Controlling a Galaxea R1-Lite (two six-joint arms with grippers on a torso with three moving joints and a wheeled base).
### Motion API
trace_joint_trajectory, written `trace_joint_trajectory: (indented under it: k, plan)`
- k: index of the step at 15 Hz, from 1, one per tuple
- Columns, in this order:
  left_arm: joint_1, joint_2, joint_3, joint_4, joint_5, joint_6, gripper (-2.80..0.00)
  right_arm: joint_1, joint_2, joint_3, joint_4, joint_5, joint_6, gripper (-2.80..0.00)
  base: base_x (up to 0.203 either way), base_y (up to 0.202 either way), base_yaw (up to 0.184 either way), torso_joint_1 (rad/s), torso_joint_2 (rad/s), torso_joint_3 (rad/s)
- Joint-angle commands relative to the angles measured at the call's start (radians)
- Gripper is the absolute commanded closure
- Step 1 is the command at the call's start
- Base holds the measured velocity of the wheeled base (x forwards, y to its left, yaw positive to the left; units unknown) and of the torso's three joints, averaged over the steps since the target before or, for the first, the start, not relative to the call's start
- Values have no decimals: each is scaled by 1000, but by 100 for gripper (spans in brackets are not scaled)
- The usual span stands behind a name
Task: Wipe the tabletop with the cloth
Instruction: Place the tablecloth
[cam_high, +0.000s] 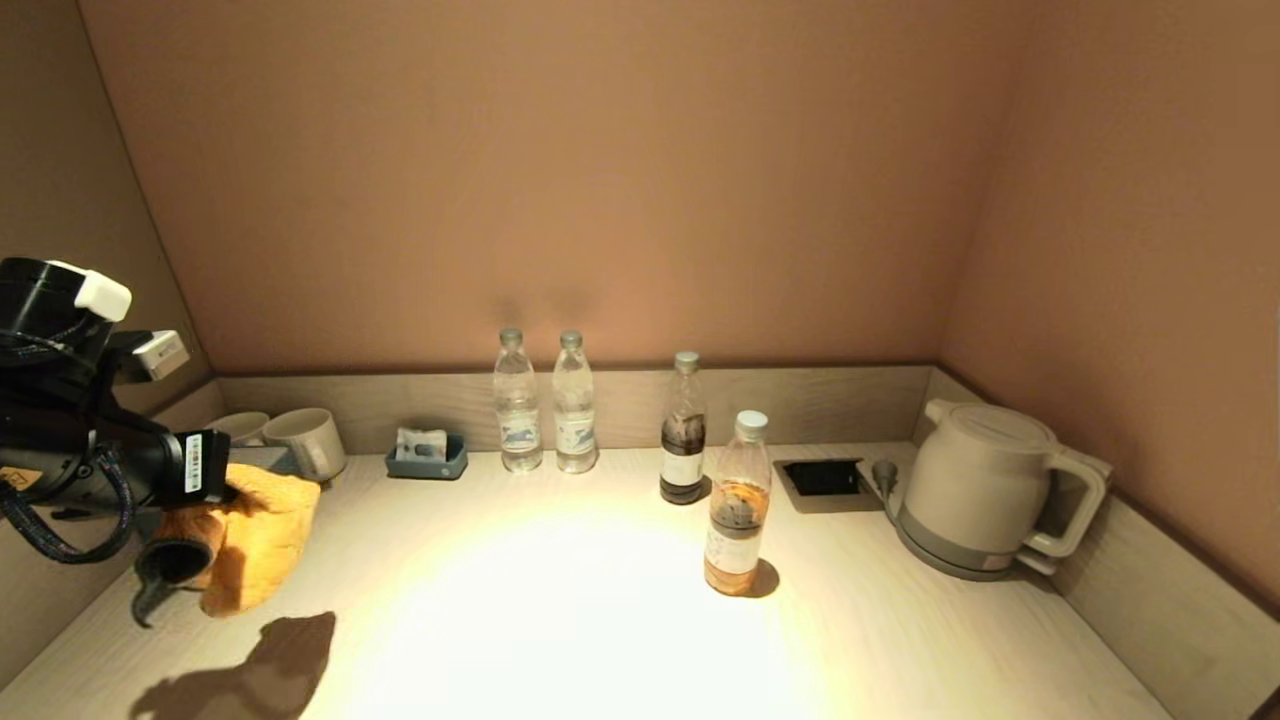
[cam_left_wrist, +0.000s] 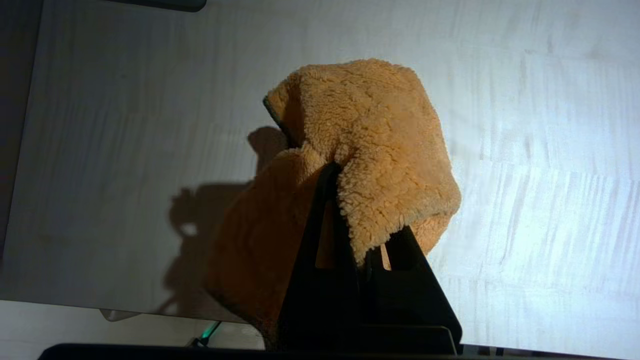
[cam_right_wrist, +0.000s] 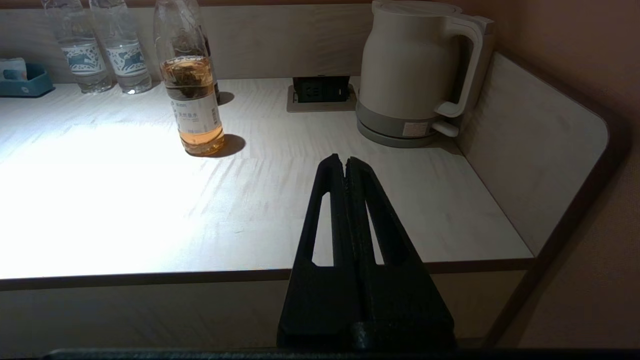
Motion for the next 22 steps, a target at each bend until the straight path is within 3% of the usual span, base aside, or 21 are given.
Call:
trace_joint_trajectory:
  k: [1, 2, 5, 7, 9, 11, 13, 22]
  plan:
    - [12, 6, 0, 3, 1, -1, 0, 0, 1, 0, 0, 0, 0, 0, 0, 0, 0, 0, 0, 0]
    - [32, 11, 0, 5, 1, 10, 0, 0, 1, 0, 0, 0, 0, 0, 0, 0, 0, 0, 0, 0]
    - [249, 54, -8, 11, 1, 71, 0, 0, 1, 0, 0, 0, 0, 0, 0, 0, 0, 0, 0, 0]
    - [287, 79, -23, 13, 1, 98, 0, 0, 1, 0, 0, 0, 0, 0, 0, 0, 0, 0, 0, 0]
    - [393, 162, -92, 15, 2, 102, 0, 0, 1, 0, 0, 0, 0, 0, 0, 0, 0, 0, 0, 0]
    - [456, 235, -148, 26, 1, 105, 0, 0, 1, 0, 0, 0, 0, 0, 0, 0, 0, 0, 0, 0]
    - [495, 292, -191, 29, 1, 105, 0, 0, 1, 0, 0, 0, 0, 0, 0, 0, 0, 0, 0, 0]
    - [540, 425, -281, 32, 8, 106, 0, 0, 1, 0, 0, 0, 0, 0, 0, 0, 0, 0, 0, 0]
